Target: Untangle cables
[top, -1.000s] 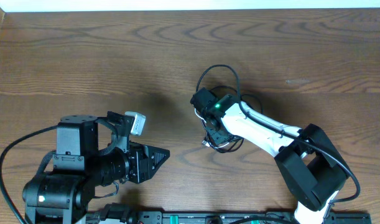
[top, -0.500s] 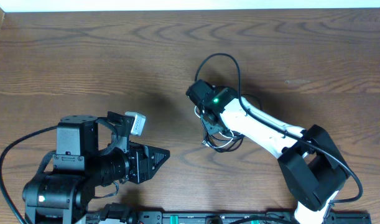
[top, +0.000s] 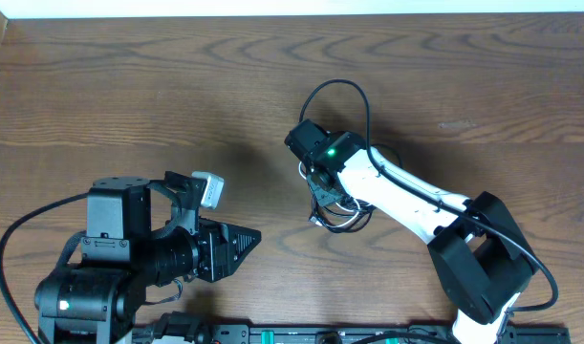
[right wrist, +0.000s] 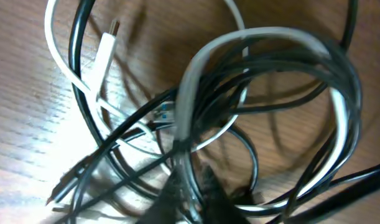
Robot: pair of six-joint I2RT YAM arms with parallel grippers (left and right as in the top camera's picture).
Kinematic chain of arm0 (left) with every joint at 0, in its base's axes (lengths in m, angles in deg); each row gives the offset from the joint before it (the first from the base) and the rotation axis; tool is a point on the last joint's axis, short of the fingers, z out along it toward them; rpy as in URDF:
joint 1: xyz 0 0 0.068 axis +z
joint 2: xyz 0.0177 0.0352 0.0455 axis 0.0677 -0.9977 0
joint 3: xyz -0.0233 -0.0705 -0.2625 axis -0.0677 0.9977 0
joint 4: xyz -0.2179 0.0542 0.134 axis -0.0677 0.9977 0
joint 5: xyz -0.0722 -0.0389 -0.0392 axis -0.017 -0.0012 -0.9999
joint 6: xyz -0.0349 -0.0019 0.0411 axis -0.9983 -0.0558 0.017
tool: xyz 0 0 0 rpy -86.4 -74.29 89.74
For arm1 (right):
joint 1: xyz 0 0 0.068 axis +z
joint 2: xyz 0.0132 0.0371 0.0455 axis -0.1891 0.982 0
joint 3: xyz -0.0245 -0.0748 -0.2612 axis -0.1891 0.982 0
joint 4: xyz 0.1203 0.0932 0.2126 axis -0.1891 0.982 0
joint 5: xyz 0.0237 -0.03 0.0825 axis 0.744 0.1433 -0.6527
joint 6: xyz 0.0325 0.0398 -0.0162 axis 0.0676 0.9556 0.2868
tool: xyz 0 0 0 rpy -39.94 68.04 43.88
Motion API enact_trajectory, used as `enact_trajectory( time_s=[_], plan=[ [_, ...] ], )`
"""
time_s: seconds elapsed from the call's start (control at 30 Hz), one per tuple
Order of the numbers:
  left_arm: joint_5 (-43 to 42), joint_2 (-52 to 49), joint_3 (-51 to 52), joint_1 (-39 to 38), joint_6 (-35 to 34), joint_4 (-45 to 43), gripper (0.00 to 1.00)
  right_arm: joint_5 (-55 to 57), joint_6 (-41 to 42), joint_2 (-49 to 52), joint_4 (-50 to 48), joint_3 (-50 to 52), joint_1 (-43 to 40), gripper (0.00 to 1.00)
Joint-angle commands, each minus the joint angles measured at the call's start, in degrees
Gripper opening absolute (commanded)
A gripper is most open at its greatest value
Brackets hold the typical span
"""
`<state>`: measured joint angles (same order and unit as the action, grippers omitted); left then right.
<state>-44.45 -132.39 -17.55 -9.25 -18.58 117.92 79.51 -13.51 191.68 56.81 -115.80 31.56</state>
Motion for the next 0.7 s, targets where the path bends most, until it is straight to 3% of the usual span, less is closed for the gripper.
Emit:
enact_trajectory(
  time_s=[0.0, 0.23, 0.43, 0.67],
  plan=[
    [-0.1, 0.0, -0.1, -0.1, 0.8, 0.0, 0.48, -2.3, 2.4, -0.3, 0.4, -0.8, -0.1, 0.01],
    [2.3, 0.0, -0.1, -0.1, 0.7, 0.2, 0.48, -6.8, 2.4, -3.3, 2.8, -1.7, 0.0, 0.01],
    [3.3, 0.0, -0.1, -0.1, 0.7, 0.2, 0.46, -6.0, -2.5, -15.7, 6.6, -8.4, 0.0, 0.01],
    [3.3, -0.1, -0.1, -0.1, 0.7, 0.2, 0.36, -4.6, -3.5, -31.6, 6.0, -17.4, 0.0, 0.01]
  ],
)
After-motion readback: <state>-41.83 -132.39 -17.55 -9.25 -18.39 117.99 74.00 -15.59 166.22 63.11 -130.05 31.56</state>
